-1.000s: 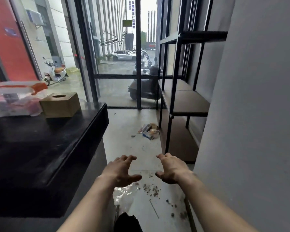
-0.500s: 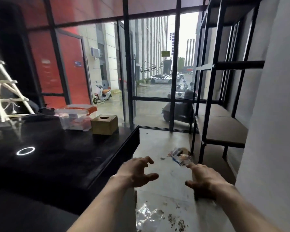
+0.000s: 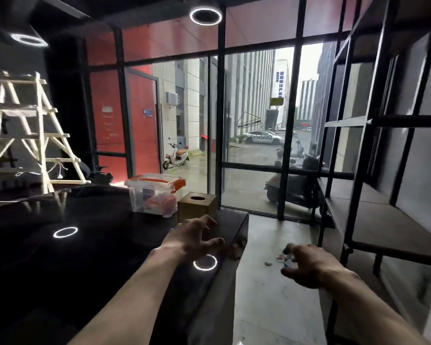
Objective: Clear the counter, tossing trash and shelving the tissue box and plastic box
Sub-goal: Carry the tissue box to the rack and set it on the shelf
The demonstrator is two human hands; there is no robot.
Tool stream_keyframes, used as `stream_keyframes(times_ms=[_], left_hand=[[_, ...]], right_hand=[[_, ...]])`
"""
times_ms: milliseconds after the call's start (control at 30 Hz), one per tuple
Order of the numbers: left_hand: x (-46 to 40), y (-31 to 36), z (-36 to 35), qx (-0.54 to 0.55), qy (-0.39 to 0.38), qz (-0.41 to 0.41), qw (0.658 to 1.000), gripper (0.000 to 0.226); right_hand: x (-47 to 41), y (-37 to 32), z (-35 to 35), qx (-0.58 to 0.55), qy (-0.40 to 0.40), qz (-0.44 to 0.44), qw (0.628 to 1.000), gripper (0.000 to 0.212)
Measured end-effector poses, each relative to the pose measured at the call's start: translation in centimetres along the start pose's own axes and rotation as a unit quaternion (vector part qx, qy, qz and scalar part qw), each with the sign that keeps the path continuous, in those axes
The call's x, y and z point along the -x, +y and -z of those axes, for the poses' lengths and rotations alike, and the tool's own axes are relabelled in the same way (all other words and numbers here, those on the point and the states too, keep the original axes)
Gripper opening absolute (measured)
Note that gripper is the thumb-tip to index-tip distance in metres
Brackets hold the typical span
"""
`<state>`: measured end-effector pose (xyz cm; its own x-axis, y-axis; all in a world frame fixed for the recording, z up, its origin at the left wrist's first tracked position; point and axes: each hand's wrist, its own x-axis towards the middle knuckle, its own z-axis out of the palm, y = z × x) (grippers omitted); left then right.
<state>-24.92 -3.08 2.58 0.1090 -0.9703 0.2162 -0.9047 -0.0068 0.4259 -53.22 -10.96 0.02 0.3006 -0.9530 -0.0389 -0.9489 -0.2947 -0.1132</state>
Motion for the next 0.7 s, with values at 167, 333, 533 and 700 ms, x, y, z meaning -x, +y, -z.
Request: stream_keyframes(times_ms=[167,333,533,700], left_hand=[[-4.6,-7.2,2.7,0.096,0.048,-0.004,0.994,0.061],[-9.2,-12.9,4.3,0.175,0.069,-0.004,0.982,0.075],[-13.2,-16.9,3.3,0.297,0.04,0.036,0.953,0.073],[-16.5,-18.1,0.4,0.391,0.039,0.063,0.917,0.107]], right_hand=[[-4.9,-7.0,-0.2,-0.044,0.035,-0.004,0.998,0.059],[-9.6,-14.4,-0.5,-0.16,0.097,-0.037,0.982,0.057],[-13.6,-19.1,-1.5,-0.333,0.148,-0.104,0.925,0.056],[-16.4,-20.4,-1.9,-0.428,0.14,-0.142,0.882,0.059]])
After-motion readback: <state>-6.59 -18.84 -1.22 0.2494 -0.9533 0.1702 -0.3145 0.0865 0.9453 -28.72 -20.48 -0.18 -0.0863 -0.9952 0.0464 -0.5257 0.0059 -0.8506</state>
